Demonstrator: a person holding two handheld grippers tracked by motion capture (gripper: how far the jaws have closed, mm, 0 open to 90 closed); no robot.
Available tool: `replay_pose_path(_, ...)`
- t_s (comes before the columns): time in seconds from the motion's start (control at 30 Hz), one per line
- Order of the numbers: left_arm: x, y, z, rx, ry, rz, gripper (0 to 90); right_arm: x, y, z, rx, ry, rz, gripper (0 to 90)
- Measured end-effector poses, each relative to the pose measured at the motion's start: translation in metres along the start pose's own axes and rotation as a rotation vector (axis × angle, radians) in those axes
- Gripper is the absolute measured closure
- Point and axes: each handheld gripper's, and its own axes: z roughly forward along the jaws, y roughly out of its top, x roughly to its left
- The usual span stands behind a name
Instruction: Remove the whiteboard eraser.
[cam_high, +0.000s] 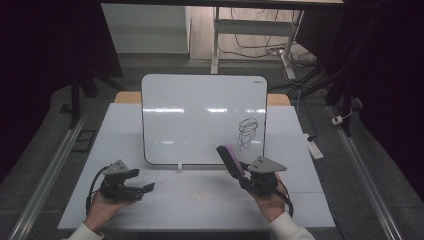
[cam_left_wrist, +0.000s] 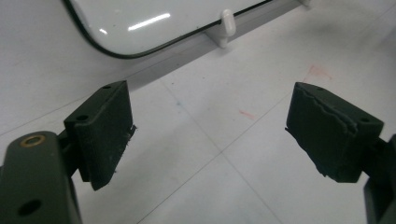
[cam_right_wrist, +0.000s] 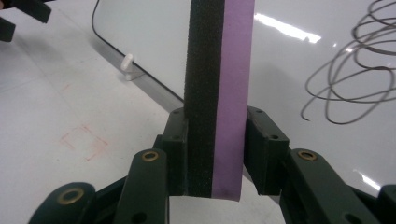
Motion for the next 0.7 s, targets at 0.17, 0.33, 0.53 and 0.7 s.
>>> replay_pose_path(0.17,-0.004,0.008,0.000,-0.012,-0.025,-0.003,15.5,0.005,0.000,0.004,0.009,0.008,-0.024,63.4)
replay_pose_path(0.33,-0.009,0.023,0.003,-0.012,-0.059,0.004,15.5,0.010,0.001,0.006,0.012,0.022,-0.037,63.5)
replay_pose_path(0.53,-0.021,0.044,0.011,-0.007,-0.087,0.039,15.5,0.015,0.002,0.007,0.008,0.032,-0.054,63.5)
replay_pose_path(0.7,-0.032,0.061,0.018,0.008,-0.126,0.063,15.4,0.019,0.002,0.007,0.009,0.035,-0.073,63.4)
